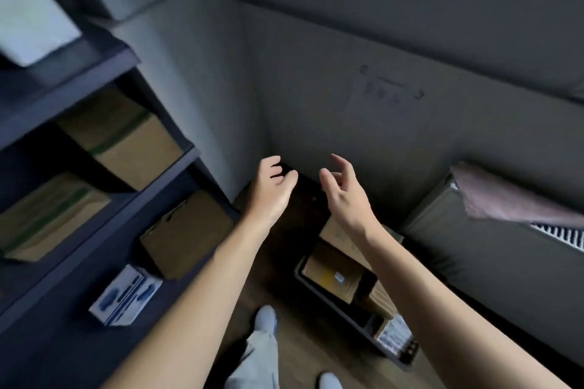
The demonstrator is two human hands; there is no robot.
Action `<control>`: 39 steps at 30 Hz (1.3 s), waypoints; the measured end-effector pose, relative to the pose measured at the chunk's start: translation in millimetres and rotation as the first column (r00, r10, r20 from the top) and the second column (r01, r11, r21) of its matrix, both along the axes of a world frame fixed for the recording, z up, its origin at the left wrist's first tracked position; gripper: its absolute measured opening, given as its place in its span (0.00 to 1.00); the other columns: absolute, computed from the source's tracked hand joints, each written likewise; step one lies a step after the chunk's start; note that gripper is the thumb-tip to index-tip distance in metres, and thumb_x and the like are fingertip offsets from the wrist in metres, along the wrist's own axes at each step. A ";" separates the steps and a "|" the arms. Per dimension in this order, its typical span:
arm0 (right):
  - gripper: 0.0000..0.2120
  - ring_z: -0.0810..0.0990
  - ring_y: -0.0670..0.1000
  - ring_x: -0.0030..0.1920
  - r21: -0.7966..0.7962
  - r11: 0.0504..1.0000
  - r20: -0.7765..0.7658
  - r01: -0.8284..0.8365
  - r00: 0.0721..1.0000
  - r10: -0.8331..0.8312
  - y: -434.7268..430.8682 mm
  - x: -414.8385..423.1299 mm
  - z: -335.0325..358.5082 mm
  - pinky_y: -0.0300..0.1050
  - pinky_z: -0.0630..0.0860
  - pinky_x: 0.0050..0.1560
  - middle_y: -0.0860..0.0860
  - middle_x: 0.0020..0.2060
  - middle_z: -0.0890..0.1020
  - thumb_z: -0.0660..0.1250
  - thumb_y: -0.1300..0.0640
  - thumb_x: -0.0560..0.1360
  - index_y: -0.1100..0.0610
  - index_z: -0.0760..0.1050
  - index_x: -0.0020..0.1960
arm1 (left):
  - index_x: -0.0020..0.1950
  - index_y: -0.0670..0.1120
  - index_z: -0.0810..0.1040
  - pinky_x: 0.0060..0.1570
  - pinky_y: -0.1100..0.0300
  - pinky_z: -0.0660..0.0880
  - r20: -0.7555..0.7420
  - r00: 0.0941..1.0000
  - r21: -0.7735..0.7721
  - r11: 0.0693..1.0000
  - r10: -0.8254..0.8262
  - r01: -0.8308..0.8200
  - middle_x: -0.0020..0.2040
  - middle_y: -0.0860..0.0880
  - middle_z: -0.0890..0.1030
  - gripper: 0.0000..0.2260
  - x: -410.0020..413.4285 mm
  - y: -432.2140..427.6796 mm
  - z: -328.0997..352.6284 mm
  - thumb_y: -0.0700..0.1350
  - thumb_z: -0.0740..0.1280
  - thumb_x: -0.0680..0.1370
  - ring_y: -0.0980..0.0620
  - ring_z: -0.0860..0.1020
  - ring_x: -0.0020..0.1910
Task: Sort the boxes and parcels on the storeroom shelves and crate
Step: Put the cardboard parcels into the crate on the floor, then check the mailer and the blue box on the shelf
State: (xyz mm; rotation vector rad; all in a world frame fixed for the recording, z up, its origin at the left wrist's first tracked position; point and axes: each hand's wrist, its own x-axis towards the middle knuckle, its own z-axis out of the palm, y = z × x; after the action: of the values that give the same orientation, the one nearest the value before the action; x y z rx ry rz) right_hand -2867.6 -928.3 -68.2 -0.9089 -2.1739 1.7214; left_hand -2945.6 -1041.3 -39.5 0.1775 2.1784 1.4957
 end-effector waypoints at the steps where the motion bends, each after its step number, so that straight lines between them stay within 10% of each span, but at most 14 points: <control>1: 0.24 0.76 0.48 0.59 -0.006 0.999 -0.021 -0.049 0.999 0.049 -10.6 -1.9 10.9 0.46 0.73 0.61 0.48 0.60 0.77 0.58 0.46 0.81 0.48 0.60 0.75 | 0.72 0.48 0.66 0.62 0.56 0.73 -0.021 0.999 0.018 0.999 0.047 -0.047 0.68 0.47 0.73 0.21 6.0 -16.0 11.6 0.44 0.65 0.80 0.55 0.74 0.59; 9: 0.21 0.79 0.47 0.55 0.009 0.874 -0.147 -0.485 0.864 0.481 -159.8 -14.4 79.2 0.54 0.75 0.61 0.39 0.48 0.77 0.58 0.45 0.81 0.46 0.62 0.73 | 0.67 0.50 0.70 0.40 0.75 0.70 -0.167 0.867 0.090 0.883 0.470 -0.461 0.60 0.53 0.75 0.16 59.4 -188.4 76.2 0.43 0.65 0.80 0.66 0.74 0.51; 17: 0.18 0.80 0.59 0.53 0.040 0.553 -0.208 -0.832 0.534 0.819 -366.7 47.2 118.8 0.52 0.75 0.55 0.56 0.47 0.81 0.59 0.48 0.82 0.47 0.64 0.71 | 0.66 0.46 0.71 0.61 0.52 0.75 -0.216 0.563 0.153 0.598 0.797 -0.787 0.59 0.47 0.77 0.15 180.2 -386.5 108.5 0.39 0.65 0.79 0.62 0.76 0.49; 24: 0.18 0.81 0.54 0.54 -0.034 0.327 -0.227 -0.944 0.326 0.918 -560.3 167.0 132.0 0.43 0.74 0.48 0.50 0.50 0.78 0.58 0.49 0.82 0.49 0.64 0.71 | 0.62 0.47 0.73 0.60 0.49 0.75 -0.226 0.281 0.164 0.321 0.933 -0.933 0.58 0.48 0.77 0.12 338.2 -564.4 111.3 0.40 0.65 0.79 0.55 0.76 0.53; 32: 0.17 0.81 0.59 0.53 -0.068 0.134 -0.251 -0.989 0.147 0.957 -772.7 327.0 152.9 0.56 0.77 0.56 0.63 0.55 0.79 0.58 0.47 0.82 0.46 0.64 0.70 | 0.59 0.52 0.72 0.61 0.47 0.75 -0.229 0.049 0.209 0.098 0.972 -0.973 0.51 0.57 0.76 0.10 513.6 -750.8 116.6 0.41 0.65 0.79 0.55 0.76 0.54; 36: 0.19 0.79 0.43 0.48 -0.074 0.050 -0.253 -0.996 0.067 0.965 -846.8 372.2 153.3 0.58 0.76 0.58 0.48 0.47 0.79 0.58 0.49 0.82 0.47 0.63 0.72 | 0.56 0.53 0.74 0.61 0.45 0.75 -0.232 -0.069 0.234 -0.014 0.970 -0.972 0.52 0.53 0.78 0.10 573.7 -819.9 117.7 0.41 0.65 0.78 0.54 0.77 0.54; 39: 0.19 0.81 0.49 0.53 -0.110 -0.004 -0.240 -0.994 0.023 0.971 -902.5 394.1 148.7 0.58 0.77 0.57 0.51 0.54 0.79 0.58 0.48 0.82 0.46 0.62 0.72 | 0.58 0.49 0.74 0.59 0.45 0.76 -0.191 -0.139 0.248 -0.090 0.972 -0.965 0.53 0.49 0.78 0.09 598.3 -867.0 116.7 0.40 0.65 0.78 0.51 0.78 0.55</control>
State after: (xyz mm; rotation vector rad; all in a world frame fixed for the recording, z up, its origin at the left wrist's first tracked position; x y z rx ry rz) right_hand -2473.6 -1830.7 80.5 1.2657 -2.6730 2.4223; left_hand -2347.3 -1908.3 77.2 -1.9192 2.5366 2.2595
